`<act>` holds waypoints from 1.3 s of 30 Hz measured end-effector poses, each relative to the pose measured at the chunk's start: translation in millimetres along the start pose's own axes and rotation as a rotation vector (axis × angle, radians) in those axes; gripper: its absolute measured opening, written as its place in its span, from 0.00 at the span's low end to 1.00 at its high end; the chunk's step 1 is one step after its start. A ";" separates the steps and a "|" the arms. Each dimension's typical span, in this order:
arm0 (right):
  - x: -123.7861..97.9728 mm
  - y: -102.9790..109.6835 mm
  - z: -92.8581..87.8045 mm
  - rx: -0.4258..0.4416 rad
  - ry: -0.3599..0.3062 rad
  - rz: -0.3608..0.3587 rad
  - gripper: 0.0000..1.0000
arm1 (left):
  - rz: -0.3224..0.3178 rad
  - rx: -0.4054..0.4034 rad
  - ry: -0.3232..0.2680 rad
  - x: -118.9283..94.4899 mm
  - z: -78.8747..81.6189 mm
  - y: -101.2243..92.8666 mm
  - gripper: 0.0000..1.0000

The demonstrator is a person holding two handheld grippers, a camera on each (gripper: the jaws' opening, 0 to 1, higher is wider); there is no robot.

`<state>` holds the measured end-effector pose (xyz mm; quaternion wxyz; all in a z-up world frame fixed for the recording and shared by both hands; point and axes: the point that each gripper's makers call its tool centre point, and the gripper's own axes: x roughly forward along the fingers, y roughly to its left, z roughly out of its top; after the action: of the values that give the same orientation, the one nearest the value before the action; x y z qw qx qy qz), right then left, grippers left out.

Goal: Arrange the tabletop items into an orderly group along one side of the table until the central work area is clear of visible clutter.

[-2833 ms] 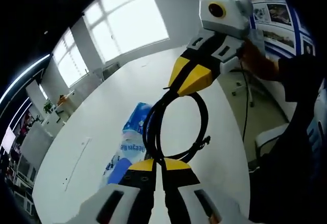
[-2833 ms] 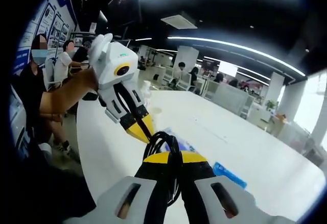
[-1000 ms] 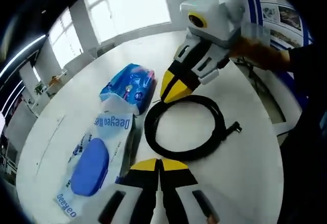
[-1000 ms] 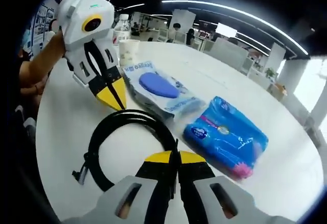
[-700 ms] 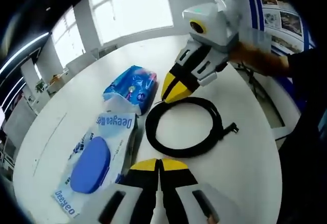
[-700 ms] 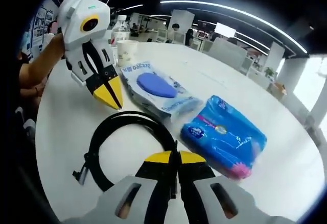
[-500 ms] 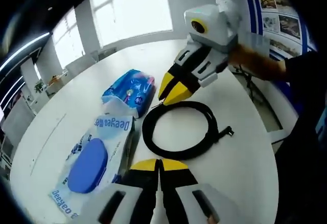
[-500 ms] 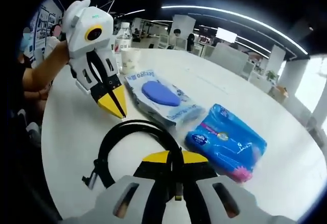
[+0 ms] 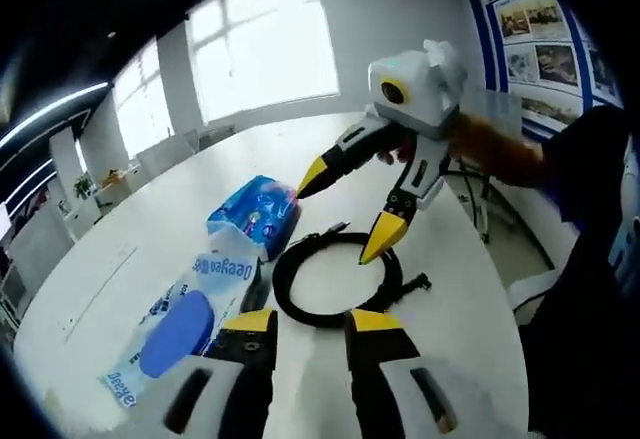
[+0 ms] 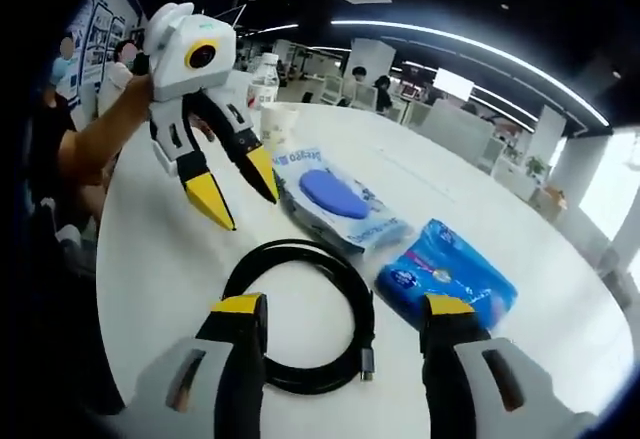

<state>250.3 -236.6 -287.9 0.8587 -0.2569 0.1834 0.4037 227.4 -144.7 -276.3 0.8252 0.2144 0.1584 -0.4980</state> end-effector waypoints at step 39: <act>-35.9 3.1 -11.8 0.103 -0.035 -0.060 1.00 | 0.188 -0.102 -0.071 -64.8 -17.8 2.4 1.00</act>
<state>224.8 -263.4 -279.6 0.8856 -0.2108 0.1811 0.3721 199.3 -85.8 -260.3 0.8832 0.1683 0.1332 -0.4170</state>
